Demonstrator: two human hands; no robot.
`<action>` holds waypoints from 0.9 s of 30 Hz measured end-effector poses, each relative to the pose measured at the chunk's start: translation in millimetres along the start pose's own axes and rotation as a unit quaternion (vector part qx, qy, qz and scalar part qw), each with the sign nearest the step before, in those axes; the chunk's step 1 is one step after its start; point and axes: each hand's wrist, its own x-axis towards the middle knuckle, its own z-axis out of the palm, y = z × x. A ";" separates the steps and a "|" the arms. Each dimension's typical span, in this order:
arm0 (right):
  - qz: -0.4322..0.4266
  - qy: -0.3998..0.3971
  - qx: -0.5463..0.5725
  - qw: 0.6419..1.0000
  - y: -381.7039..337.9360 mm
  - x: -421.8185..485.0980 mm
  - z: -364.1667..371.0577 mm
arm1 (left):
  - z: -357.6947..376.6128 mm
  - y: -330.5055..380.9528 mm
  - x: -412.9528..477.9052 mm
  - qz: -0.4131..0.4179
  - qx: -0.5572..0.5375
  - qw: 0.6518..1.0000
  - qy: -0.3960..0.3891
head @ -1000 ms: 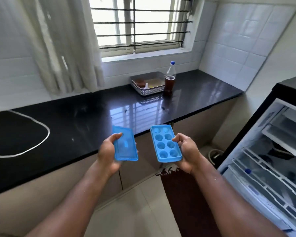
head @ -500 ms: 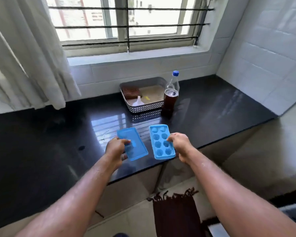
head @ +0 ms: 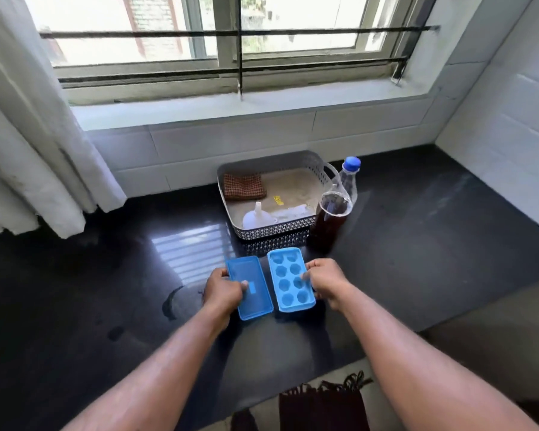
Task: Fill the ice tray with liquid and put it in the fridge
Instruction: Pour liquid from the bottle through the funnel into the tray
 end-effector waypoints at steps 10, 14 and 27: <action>-0.015 -0.028 -0.098 0.995 -3.9 30.3 -1.4 | 8.9 -1.1 8.5 0.051 0.249 0.964 0.077; -0.032 -0.031 -0.127 0.991 -2.0 34.9 -3.2 | 10.0 -4.3 9.4 0.040 0.263 0.959 0.094; -0.134 0.200 -0.016 0.970 -22.2 34.6 -60.9 | 34.1 44.2 -21.0 0.156 0.178 0.958 0.163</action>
